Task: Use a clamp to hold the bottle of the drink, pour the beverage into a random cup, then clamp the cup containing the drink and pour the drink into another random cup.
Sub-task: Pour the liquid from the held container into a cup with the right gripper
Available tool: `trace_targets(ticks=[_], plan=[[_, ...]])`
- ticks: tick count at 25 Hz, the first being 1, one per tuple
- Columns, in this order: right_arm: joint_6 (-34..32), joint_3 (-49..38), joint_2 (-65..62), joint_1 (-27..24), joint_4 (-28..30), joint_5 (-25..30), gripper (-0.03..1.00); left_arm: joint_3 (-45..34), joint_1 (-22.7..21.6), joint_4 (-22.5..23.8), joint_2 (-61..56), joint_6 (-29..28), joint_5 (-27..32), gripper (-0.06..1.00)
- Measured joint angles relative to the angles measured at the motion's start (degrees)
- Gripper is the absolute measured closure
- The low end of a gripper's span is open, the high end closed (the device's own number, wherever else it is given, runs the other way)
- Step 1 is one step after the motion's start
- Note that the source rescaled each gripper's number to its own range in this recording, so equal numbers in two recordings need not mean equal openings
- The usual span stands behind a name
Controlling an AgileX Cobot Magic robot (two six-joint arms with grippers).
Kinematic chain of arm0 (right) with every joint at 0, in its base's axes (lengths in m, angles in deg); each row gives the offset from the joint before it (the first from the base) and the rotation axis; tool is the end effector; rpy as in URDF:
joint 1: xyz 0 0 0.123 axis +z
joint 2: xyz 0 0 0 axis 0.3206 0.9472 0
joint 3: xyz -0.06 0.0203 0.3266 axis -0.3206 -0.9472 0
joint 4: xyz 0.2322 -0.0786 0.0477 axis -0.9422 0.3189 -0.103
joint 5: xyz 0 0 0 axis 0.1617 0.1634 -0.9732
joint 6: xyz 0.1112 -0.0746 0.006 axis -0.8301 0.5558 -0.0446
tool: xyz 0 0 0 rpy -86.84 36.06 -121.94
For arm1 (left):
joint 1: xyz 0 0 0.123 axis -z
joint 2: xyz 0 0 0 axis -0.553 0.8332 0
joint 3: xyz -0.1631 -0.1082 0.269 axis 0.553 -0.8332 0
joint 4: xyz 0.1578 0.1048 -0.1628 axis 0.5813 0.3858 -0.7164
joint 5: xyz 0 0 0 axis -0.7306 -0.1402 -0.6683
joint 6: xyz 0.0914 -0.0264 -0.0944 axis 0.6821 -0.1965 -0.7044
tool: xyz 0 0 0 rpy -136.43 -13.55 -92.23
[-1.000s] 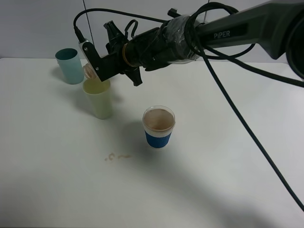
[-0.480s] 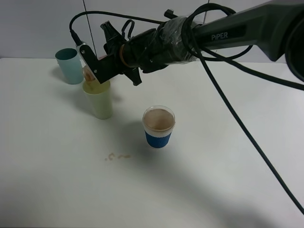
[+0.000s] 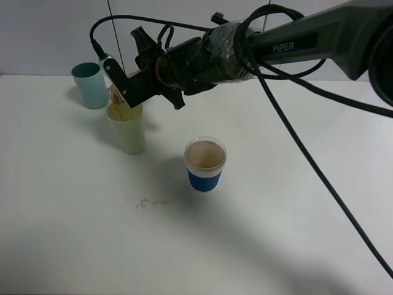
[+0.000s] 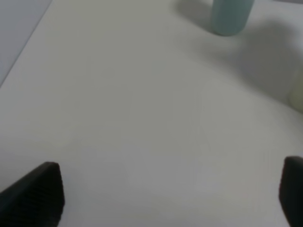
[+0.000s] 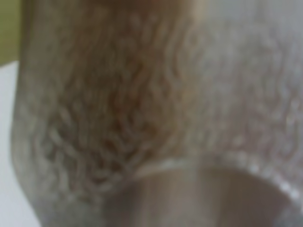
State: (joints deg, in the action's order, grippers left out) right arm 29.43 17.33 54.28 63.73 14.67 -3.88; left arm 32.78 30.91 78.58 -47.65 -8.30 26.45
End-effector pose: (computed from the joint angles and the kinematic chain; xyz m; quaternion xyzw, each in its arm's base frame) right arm 0.4190 0.3814 0.1893 -0.8066 0.3129 -0.3025 0.4000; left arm -0.0191 0.0100 0.2606 -0.0801 0.8441 0.0218 0.5298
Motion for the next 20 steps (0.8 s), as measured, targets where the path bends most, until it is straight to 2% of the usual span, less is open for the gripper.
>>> trace_targets(ticks=[20], plan=[[1.5,0.0,0.0,0.0,1.0,1.6,0.97,0.0,0.0,0.0,0.0,0.0,0.0,0.19]])
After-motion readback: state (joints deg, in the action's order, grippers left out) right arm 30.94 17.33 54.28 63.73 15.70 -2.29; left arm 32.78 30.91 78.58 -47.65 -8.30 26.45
